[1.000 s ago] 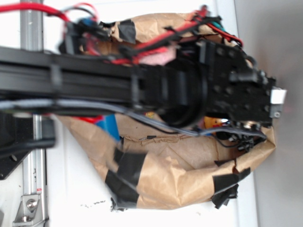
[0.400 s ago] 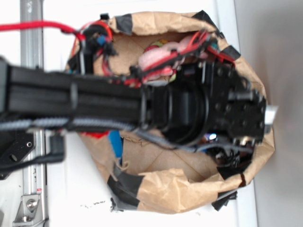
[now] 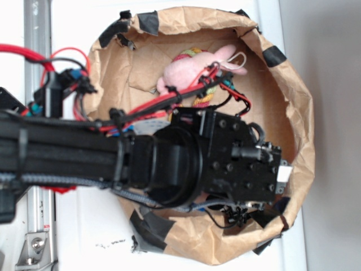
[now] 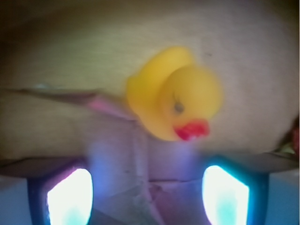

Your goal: Grab the yellow duck.

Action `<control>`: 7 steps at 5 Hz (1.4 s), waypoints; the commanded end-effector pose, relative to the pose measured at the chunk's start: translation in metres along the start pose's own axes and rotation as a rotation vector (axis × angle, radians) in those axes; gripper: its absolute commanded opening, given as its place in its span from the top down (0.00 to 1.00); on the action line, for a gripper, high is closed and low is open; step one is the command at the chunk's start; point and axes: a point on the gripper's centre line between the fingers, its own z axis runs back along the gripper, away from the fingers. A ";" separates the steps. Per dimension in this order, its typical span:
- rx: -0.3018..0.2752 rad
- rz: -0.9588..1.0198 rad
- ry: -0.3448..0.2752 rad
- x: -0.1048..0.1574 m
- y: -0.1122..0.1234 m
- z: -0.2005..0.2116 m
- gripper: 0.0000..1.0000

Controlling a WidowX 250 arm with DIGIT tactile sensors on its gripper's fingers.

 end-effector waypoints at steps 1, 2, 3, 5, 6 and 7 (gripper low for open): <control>0.014 0.013 0.004 0.013 0.005 -0.006 1.00; 0.025 0.054 -0.022 0.020 0.022 0.010 0.00; 0.027 0.092 -0.028 0.021 0.038 0.015 0.00; -0.061 0.050 -0.037 0.035 0.044 0.000 0.00; -0.091 0.031 -0.017 0.050 0.032 -0.013 0.00; -0.100 0.017 -0.011 0.055 0.021 -0.019 0.00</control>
